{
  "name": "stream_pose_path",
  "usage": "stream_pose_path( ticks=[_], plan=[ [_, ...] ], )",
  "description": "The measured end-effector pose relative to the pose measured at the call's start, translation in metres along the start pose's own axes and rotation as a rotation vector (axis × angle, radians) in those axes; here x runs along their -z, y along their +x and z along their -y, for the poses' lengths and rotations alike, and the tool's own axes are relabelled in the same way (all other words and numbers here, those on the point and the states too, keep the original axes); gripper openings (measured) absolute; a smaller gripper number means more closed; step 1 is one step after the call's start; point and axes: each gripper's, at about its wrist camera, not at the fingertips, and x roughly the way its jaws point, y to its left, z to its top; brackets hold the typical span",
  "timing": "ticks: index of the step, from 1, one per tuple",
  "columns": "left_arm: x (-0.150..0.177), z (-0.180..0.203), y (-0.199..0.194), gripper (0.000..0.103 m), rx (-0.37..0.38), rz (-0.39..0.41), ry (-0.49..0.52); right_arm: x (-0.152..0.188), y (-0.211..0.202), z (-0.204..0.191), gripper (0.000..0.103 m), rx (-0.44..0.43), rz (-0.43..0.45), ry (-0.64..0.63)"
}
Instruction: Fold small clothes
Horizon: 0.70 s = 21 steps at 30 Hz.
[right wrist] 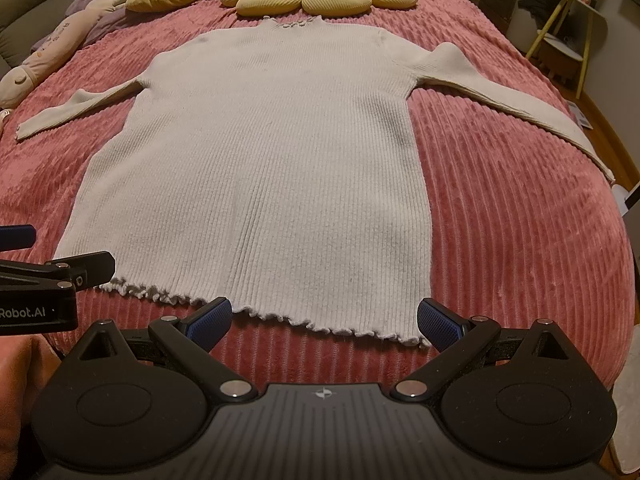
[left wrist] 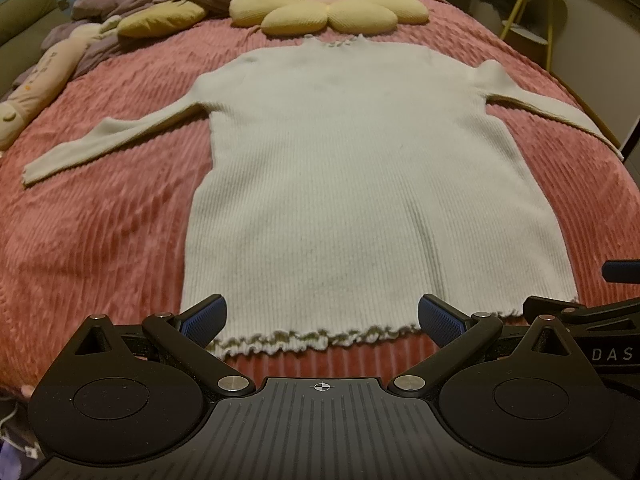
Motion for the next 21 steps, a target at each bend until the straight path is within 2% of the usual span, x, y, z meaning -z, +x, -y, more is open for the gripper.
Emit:
stream_pose_path(
  ticks=[21],
  plan=[
    [-0.0020, 0.0024, 0.0013, 0.103, -0.001, -0.017, 0.000, -0.0026, -0.0003, 0.0007, 0.099, 0.001, -0.002, -0.001]
  ],
)
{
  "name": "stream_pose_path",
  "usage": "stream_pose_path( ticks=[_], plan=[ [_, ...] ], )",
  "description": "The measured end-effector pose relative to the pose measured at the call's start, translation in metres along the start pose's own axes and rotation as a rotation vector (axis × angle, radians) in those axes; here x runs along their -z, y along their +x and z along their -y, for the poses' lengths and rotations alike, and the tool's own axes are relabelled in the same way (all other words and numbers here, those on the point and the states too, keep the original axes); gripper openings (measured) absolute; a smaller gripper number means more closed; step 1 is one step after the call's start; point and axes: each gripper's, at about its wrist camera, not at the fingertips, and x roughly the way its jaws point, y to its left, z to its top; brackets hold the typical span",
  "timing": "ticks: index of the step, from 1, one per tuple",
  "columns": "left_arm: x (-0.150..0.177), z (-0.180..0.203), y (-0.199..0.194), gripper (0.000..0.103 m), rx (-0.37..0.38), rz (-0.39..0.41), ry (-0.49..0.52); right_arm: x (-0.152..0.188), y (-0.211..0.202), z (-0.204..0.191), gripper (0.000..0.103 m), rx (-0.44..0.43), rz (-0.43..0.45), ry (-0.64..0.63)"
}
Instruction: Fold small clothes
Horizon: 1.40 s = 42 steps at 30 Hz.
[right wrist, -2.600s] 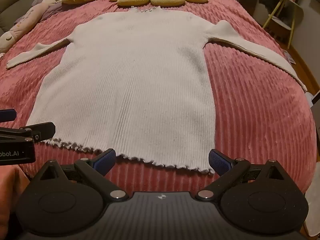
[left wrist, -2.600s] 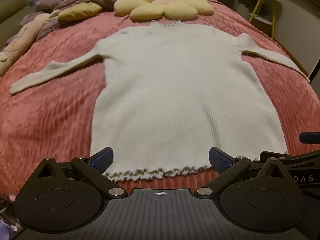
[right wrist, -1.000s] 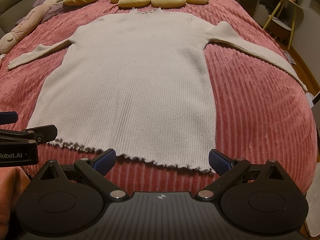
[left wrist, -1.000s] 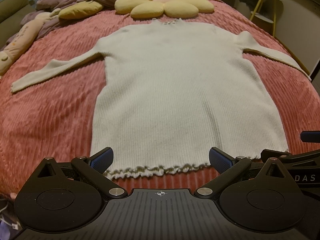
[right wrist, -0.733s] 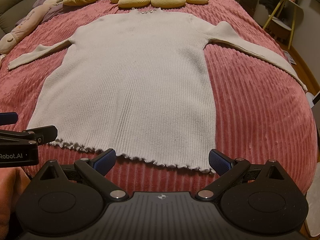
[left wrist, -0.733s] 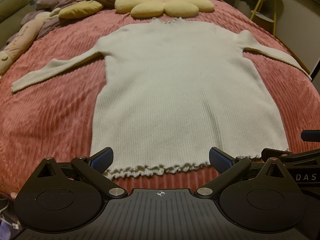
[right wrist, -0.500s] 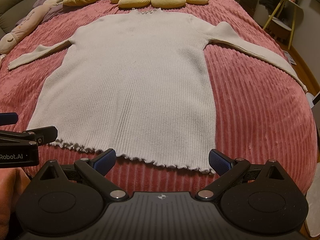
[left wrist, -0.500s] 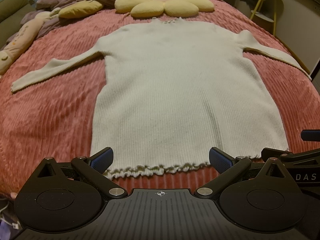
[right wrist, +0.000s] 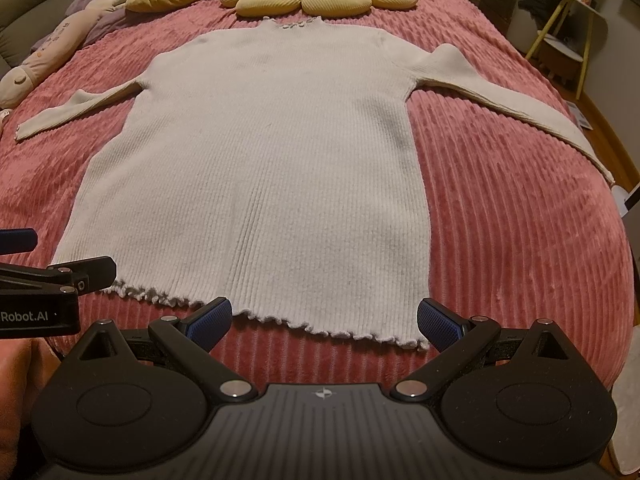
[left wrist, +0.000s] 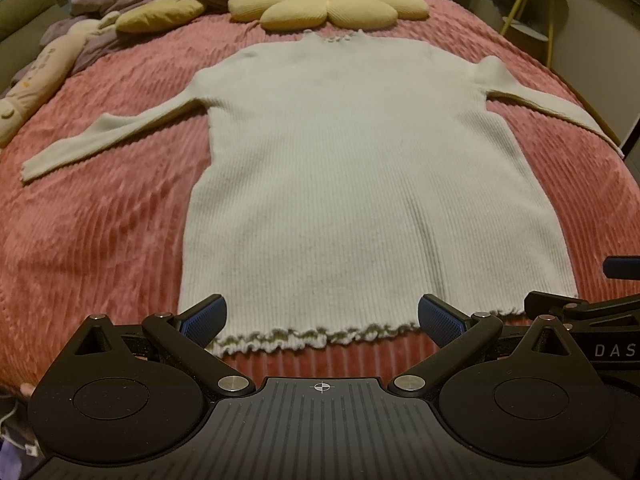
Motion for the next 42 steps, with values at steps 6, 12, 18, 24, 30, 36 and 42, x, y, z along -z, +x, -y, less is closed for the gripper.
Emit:
stream_pose_path(
  ticks=[6, 12, 18, 24, 30, 36, 42],
  plan=[
    [0.0001, 0.0001, 0.0001, 0.103, 0.000, -0.001, -0.001, -0.0004, 0.0002, 0.0001, 0.099, 0.000, 0.000, 0.000],
    [-0.0004, 0.0013, 0.0007, 0.103, 0.000, -0.003, 0.000, -0.0005, 0.0003, 0.0003, 0.099, 0.000, -0.001, 0.000],
    [-0.0001, 0.0021, 0.0018, 0.103, 0.000, -0.005, 0.000, -0.0011, 0.0014, 0.0012, 0.099, -0.001, -0.002, 0.000],
    [-0.0001, 0.0026, 0.0032, 0.103, 0.000, -0.009, 0.001, -0.0011, 0.0018, 0.0019, 0.099, -0.001, -0.001, 0.003],
    [0.0004, 0.0007, 0.0035, 0.103, 0.002, -0.011, -0.002, -0.0009, 0.0036, 0.0021, 0.099, -0.002, -0.005, 0.003],
    [0.0006, 0.0000, 0.0038, 0.103, 0.003, -0.015, -0.003, -0.0011, 0.0037, 0.0017, 0.099, 0.000, -0.004, 0.004],
    [0.0001, -0.0006, 0.0039, 0.103, 0.003, -0.017, -0.004, -0.0001, 0.0035, 0.0014, 0.099, -0.001, -0.002, 0.002]
  ],
)
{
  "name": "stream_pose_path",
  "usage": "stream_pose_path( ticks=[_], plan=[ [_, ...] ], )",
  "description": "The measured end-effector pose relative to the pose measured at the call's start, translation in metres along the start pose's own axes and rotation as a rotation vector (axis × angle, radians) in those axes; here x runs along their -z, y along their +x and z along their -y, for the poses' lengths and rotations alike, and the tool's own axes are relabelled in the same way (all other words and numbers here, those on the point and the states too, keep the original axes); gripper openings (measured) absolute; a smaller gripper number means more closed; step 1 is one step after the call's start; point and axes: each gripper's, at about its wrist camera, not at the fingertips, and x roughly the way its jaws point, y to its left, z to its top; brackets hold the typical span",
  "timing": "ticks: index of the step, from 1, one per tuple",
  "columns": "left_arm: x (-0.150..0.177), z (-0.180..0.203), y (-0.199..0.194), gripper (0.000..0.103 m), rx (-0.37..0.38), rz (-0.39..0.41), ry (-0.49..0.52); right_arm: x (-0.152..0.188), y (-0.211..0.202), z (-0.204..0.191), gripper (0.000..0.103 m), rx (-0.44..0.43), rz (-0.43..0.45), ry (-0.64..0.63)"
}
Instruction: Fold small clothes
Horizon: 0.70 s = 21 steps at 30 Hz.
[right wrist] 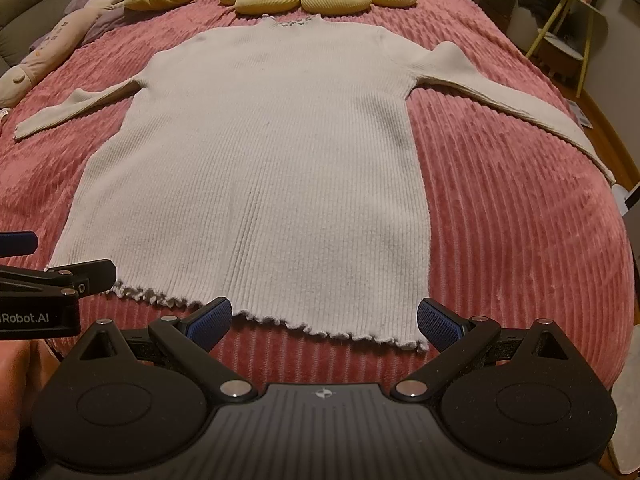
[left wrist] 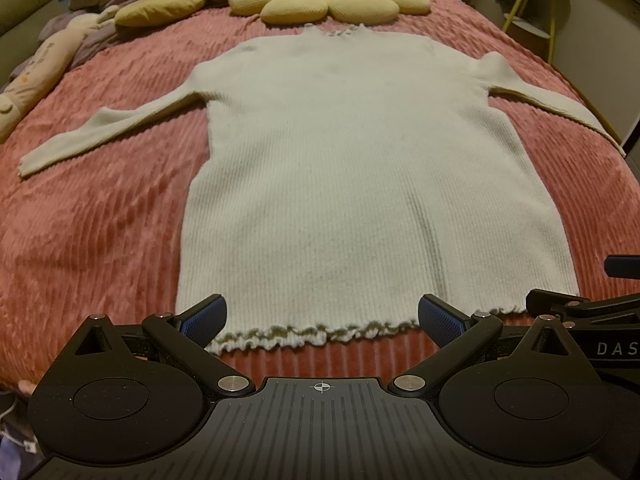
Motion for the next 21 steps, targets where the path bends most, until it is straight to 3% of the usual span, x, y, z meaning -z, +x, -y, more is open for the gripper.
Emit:
stream_pose_path(
  ticks=[17, 21],
  plan=[
    [-0.0002, -0.0004, 0.0034, 0.103, 0.006, -0.016, -0.009, 0.0015, 0.0022, 0.0013, 0.099, -0.018, 0.000, 0.012],
    [-0.0001, -0.0009, 0.0065, 0.103, 0.017, -0.026, -0.013, 0.0032, -0.0006, 0.0027, 0.099, -0.042, 0.037, 0.011]
  ],
)
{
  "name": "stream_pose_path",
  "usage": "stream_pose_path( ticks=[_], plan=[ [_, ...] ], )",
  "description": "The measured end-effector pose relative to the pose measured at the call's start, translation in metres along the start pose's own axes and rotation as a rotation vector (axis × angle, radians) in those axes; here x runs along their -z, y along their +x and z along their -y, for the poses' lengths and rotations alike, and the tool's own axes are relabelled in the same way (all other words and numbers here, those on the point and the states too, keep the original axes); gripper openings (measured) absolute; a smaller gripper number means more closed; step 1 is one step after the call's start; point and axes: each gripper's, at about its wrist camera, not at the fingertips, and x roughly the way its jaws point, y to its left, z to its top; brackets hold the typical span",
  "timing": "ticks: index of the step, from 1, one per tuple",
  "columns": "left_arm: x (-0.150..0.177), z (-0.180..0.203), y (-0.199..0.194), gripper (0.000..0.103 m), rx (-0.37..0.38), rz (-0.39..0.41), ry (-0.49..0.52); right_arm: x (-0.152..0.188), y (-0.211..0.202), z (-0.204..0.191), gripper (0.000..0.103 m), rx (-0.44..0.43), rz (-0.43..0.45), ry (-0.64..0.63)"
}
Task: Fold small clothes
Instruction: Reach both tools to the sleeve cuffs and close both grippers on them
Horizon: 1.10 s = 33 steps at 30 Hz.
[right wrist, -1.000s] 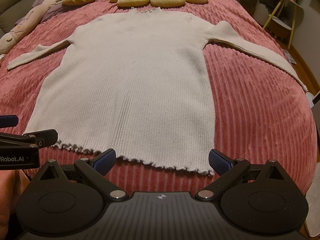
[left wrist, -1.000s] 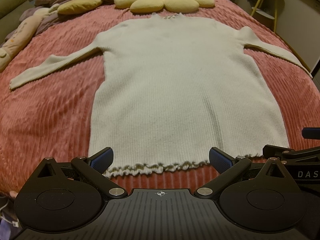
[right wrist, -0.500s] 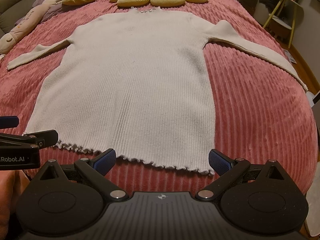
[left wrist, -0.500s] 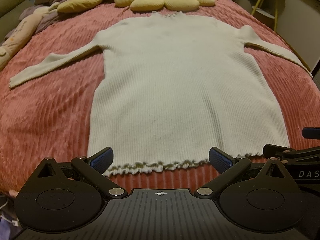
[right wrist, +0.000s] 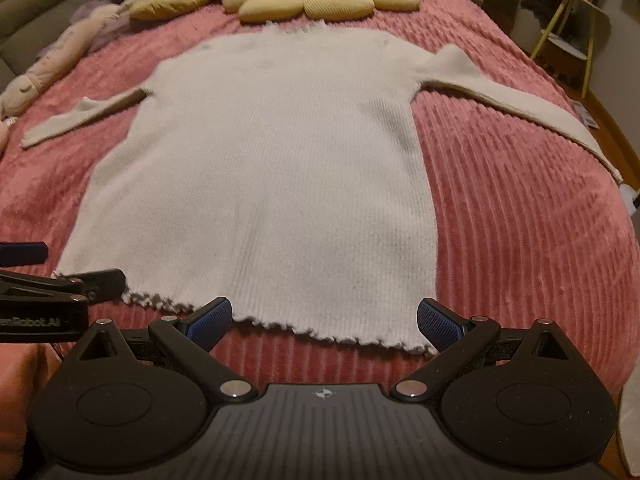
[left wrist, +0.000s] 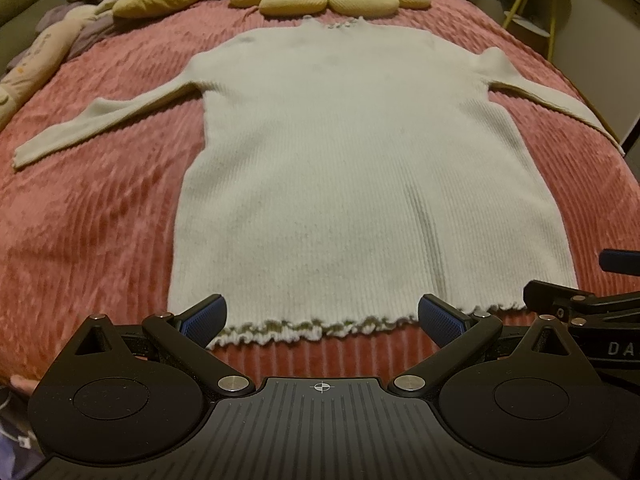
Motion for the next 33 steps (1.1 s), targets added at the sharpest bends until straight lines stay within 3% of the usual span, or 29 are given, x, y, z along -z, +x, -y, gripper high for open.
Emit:
stream_pose_path(
  ticks=[7, 9, 13, 15, 19, 21, 24, 27, 30, 33],
  plan=[
    [-0.006, 0.000, 0.007, 0.103, 0.007, -0.005, -0.007, 0.003, -0.003, 0.011, 0.099, -0.122, 0.141, 0.011],
    [-0.012, -0.001, 0.011, 0.103, 0.009, 0.003, -0.008, -0.001, 0.004, 0.023, 0.099, -0.158, 0.135, 0.067],
    [-0.039, -0.003, 0.022, 0.103, 0.003, 0.080, -0.003, -0.019, 0.029, 0.079, 0.099, -0.234, 0.118, 0.304],
    [-0.058, -0.003, 0.032, 0.103, -0.005, 0.131, -0.014, -0.030, 0.037, 0.115, 0.099, -0.251, 0.184, 0.408],
    [-0.099, -0.001, 0.059, 0.103, -0.014, 0.180, -0.050, -0.055, 0.054, 0.206, 0.099, -0.185, 0.373, 0.632],
    [-0.117, 0.003, 0.075, 0.103, -0.012, 0.195, -0.065, -0.065, 0.066, 0.255, 0.087, -0.129, 0.415, 0.770],
    [-0.135, 0.010, 0.099, 0.103, -0.005, 0.202, -0.079, -0.074, 0.085, 0.319, 0.055, -0.072, 0.447, 0.964],
    [-0.146, 0.013, 0.124, 0.103, -0.017, 0.180, -0.095, -0.074, 0.108, 0.369, 0.037, -0.028, 0.450, 1.130],
    [-0.150, 0.012, 0.144, 0.103, -0.027, 0.130, -0.118, -0.066, 0.129, 0.409, 0.032, -0.048, 0.452, 1.279],
    [-0.151, 0.005, 0.161, 0.103, -0.014, 0.054, -0.141, -0.064, 0.147, 0.426, 0.026, -0.073, 0.460, 1.332]
  ],
)
